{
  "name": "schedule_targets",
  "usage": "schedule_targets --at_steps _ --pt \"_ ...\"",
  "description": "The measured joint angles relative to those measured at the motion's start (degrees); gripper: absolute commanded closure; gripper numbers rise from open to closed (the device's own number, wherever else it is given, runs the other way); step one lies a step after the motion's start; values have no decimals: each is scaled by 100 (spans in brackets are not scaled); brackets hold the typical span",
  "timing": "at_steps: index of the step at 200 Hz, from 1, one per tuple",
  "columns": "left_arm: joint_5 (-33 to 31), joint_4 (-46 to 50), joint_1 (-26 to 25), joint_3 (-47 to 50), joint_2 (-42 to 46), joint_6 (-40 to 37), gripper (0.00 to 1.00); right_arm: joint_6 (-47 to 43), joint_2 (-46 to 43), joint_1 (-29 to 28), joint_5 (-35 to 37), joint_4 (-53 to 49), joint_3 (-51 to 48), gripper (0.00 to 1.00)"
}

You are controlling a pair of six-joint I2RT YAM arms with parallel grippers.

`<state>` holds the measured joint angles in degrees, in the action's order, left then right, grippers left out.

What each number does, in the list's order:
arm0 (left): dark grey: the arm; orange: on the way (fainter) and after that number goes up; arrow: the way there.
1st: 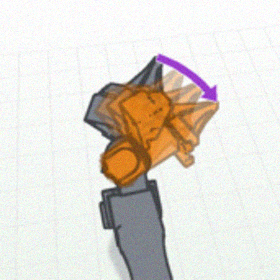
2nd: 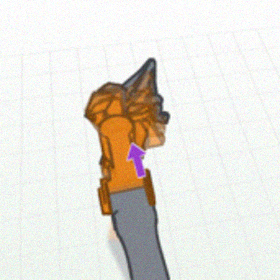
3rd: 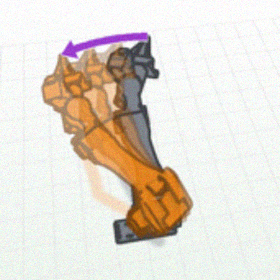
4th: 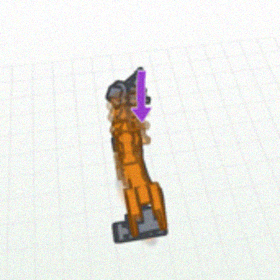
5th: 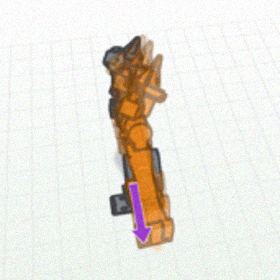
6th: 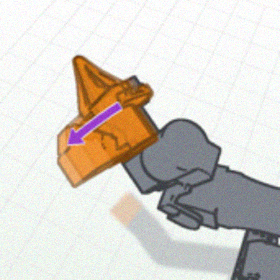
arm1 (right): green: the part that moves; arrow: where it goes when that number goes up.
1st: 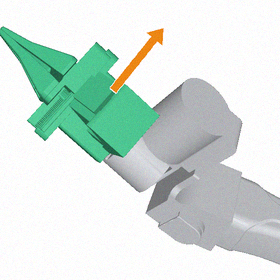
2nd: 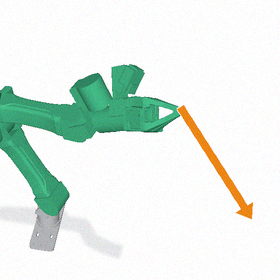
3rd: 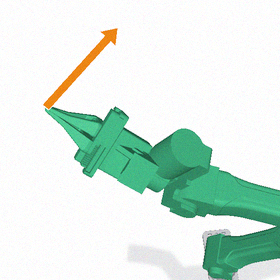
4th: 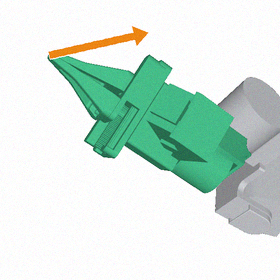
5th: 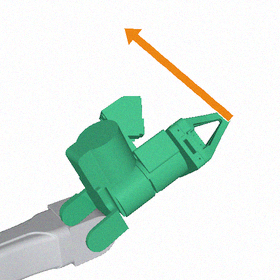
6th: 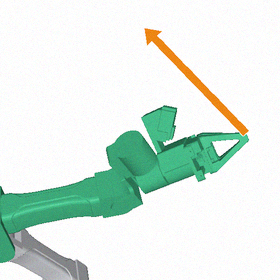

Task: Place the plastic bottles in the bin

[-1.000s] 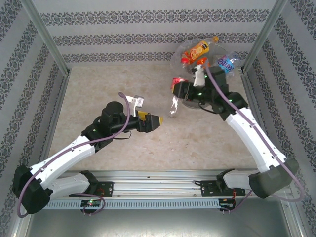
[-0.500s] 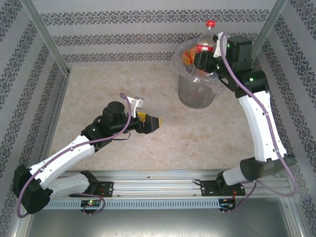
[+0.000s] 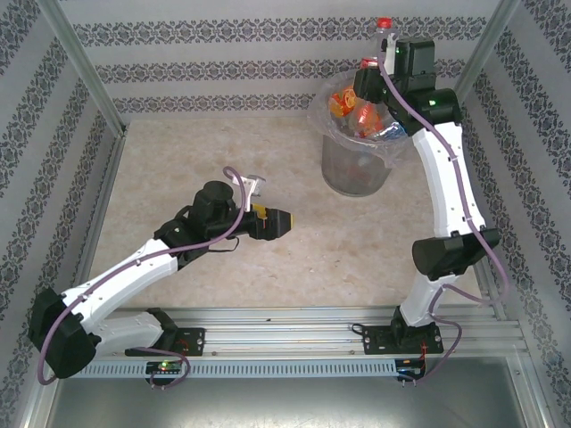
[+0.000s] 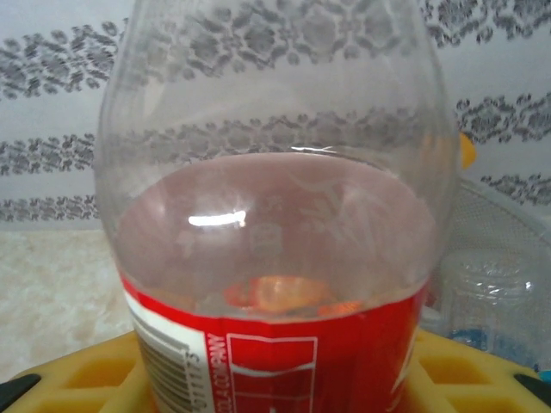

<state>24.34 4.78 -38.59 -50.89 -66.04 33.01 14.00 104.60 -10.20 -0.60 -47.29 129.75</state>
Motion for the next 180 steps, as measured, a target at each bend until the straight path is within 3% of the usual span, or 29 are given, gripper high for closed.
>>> schedule_targets --at_steps 59,95,126,180 --pt "2 -4 0 0 -116 0 0 1484 313 -20 610 267 -319 49" --pt "0 -4 0 24 -20 0 0 2236 299 -83 1023 431 -850 41" --pt "-2 -4 0 63 140 0 0 2586 188 -125 1200 667 -1145 28" --pt "-2 -4 0 166 310 2 0 2682 -144 -160 1368 682 -1200 25"
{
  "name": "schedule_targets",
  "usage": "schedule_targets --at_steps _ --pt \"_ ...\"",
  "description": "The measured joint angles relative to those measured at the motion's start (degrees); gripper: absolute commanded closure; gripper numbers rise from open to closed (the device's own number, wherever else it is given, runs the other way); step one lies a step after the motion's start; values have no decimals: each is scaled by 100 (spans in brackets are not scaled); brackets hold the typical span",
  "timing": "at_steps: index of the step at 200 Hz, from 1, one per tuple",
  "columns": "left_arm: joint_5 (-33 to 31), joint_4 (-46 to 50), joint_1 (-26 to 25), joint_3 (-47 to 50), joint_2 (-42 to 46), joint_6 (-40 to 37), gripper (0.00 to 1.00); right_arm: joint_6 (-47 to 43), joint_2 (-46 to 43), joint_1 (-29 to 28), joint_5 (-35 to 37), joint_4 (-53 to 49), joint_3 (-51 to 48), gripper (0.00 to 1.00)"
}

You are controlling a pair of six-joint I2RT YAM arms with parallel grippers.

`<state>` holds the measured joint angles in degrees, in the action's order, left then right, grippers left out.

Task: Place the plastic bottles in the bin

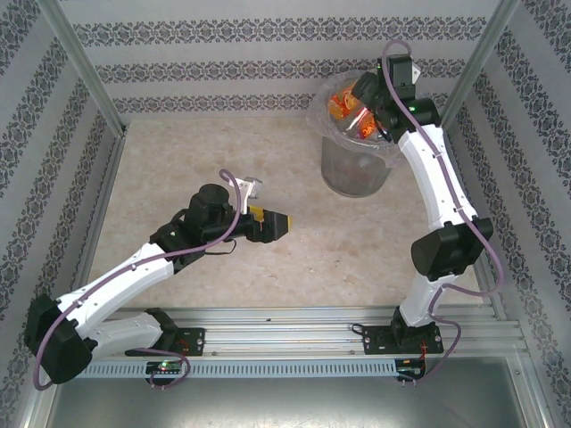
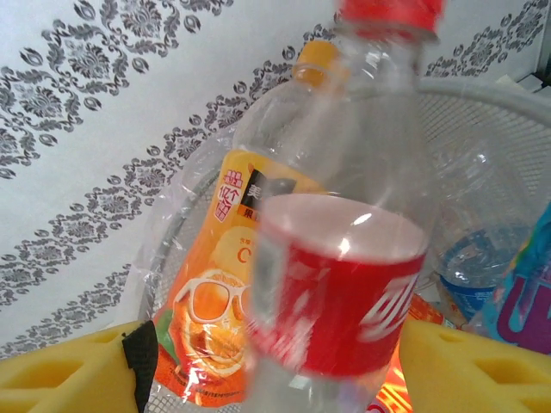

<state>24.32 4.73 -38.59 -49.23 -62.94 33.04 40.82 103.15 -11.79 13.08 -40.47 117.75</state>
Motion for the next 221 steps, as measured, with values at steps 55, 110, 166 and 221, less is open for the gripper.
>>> schedule_targets --at_steps 55,110,166,221 --pt "-81 11 0 31 136 17 0 -304 -289 0 111 17 76 24" --pt "-699 391 0 24 481 -258 0 -1408 -1591 -133 -542 907 -1174 6" --pt "-1202 522 0 -120 551 -728 0 -2614 -2855 -372 -1521 1408 -2463 2" --pt "-1974 623 0 -243 535 -1176 0 -3200 -4037 -380 -1851 1768 -4245 2"
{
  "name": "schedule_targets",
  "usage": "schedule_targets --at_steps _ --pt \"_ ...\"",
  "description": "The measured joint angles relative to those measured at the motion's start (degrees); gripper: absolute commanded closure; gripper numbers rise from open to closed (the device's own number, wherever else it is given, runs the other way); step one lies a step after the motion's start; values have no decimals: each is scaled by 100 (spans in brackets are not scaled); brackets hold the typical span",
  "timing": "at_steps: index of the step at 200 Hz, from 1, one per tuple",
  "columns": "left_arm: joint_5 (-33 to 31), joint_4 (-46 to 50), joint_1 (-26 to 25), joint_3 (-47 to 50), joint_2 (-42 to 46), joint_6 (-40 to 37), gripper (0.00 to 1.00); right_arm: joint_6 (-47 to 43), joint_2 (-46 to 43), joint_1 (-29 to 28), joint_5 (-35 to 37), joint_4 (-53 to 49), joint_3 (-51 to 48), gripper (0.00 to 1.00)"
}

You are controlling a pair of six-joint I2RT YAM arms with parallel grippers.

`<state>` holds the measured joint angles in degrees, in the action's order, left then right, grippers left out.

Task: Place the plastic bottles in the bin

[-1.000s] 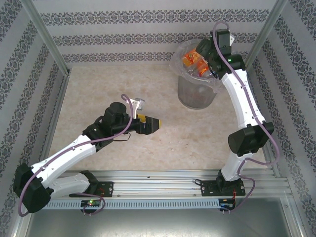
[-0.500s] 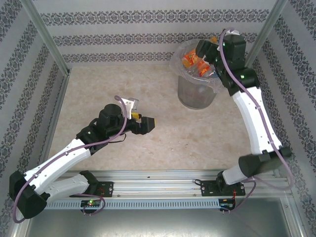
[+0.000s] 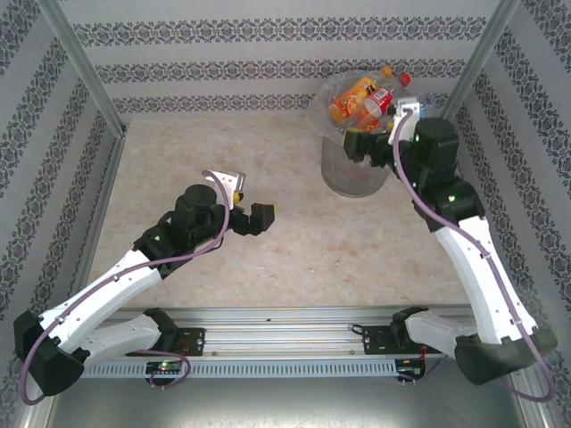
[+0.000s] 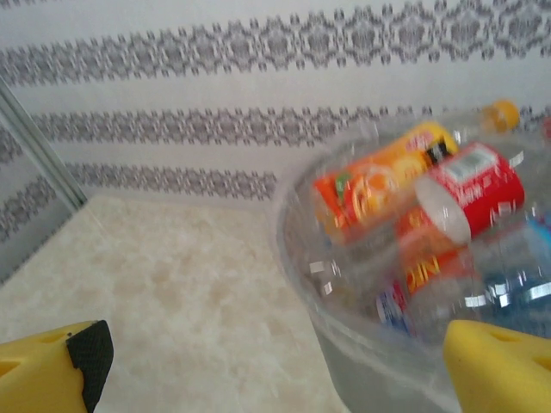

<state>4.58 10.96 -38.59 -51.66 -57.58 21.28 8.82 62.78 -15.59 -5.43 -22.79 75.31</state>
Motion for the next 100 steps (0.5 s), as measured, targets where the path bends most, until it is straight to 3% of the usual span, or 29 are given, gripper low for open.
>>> schedule_targets --at_steps 28,73,100 --pt "-634 -116 2 142 44 -431 0 -179 -699 39 68 496 -1471 2" --pt "-1869 -1045 13 1676 643 -1045 0 -352 -1585 295 573 1187 -3462 2" --pt "-2374 -1051 186 1919 804 -1294 0 -544 -1934 595 946 1685 -4382 2"
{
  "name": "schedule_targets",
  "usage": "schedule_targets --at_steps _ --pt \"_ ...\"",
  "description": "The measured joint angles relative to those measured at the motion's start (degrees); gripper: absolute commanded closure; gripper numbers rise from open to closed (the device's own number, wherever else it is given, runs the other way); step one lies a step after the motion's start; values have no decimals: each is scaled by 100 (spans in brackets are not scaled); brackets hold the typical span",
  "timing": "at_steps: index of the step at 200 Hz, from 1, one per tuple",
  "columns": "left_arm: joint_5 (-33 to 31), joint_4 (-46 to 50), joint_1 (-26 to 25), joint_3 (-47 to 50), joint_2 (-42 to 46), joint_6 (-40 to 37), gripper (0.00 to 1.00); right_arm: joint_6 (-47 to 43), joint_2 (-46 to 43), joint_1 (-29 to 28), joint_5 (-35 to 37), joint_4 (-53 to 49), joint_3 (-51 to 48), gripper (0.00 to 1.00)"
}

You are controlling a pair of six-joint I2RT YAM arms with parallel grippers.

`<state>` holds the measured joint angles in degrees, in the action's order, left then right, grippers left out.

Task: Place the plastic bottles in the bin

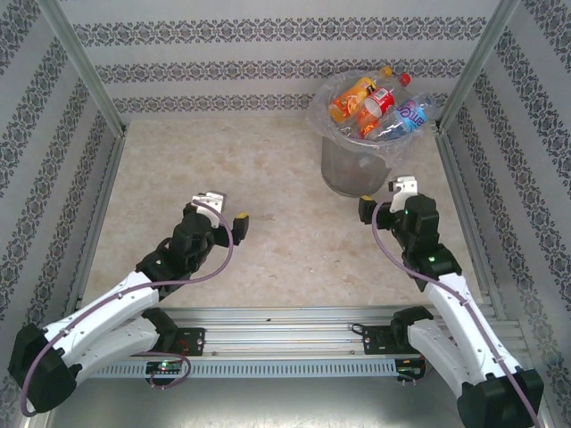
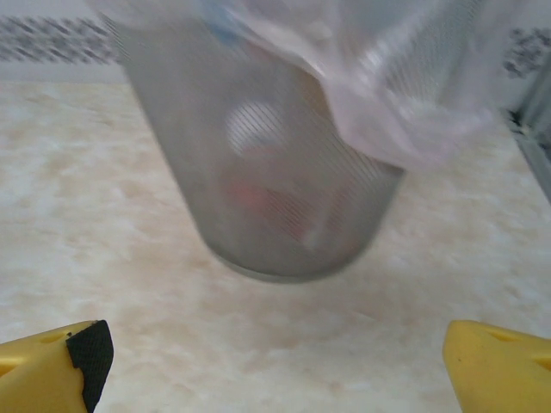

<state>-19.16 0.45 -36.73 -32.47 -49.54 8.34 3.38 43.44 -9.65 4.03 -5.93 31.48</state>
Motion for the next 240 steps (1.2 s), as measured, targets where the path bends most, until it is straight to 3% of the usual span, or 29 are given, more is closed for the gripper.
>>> schedule_targets --at_steps 36,77,142,164,202,240 --pt "-487 -11 483 7 59 -199 0 -105 313 651 109 1207 -1045 2" --pt "-527 -262 1401 284 -151 -238 0 -87 1867 1182 -4 3106 -1650 2" --pt "-118 -1419 2400 833 -1010 -431 0 -7 4177 1097 -330 5633 -1432 2" --pt "11 -1982 2675 1067 -1388 -540 0 -127 4385 973 -610 5484 -1281 2" --pt "291 -3152 2992 1255 -2234 -695 0 -122 4378 1012 -498 5626 -1019 2" --pt "957 -4693 3351 1416 -3414 -822 0 -125 4378 975 -424 5626 -1019 2"
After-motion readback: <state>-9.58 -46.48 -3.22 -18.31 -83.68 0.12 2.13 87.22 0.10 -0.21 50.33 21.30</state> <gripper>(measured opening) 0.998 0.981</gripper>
